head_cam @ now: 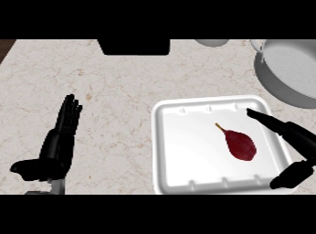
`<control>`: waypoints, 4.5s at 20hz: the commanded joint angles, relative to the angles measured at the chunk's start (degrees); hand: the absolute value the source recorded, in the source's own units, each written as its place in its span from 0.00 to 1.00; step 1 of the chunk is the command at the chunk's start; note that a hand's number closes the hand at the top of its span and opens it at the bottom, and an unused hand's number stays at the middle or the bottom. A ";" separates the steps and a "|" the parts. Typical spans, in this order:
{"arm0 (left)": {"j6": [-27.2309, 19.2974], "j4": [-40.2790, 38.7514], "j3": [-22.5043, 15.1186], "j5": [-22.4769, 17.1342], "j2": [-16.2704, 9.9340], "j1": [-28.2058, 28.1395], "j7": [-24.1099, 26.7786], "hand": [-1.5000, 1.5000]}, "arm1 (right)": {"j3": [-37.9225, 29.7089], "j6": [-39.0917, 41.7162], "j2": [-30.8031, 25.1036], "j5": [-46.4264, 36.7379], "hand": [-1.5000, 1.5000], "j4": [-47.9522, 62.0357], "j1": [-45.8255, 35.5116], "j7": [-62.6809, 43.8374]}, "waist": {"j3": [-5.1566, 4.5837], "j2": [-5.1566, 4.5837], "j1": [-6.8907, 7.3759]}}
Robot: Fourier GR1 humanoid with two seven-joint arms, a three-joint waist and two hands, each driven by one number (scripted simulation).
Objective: Pick the pear from the tray and place it in the pot
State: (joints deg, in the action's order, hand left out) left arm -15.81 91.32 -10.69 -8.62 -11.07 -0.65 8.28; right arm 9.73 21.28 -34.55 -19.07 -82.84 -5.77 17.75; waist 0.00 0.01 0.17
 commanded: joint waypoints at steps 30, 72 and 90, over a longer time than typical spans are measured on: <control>6.26 0.20 6.57 4.60 5.22 0.91 -1.58 0.50 | -8.21 -13.36 14.96 -20.31 1.00 24.05 -10.09 18.83 | 0.01 -0.06 0.08; 6.28 0.08 1.94 7.85 7.34 2.44 -1.94 0.50 | -17.79 -43.46 10.07 -66.49 1.00 65.06 -66.74 -83.43 | 0.07 -1.83 5.76; 5.71 2.37 2.61 7.89 7.53 1.80 -3.93 0.50 | -29.08 -52.33 1.08 -58.20 1.00 72.90 -56.61 -67.18 | 0.23 -1.33 3.32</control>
State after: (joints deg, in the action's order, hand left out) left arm -10.13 90.81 -7.03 -1.13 -3.42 2.77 5.69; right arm -16.25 -29.05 -31.77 -80.52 -11.37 -64.87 -53.25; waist 0.17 -1.54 3.62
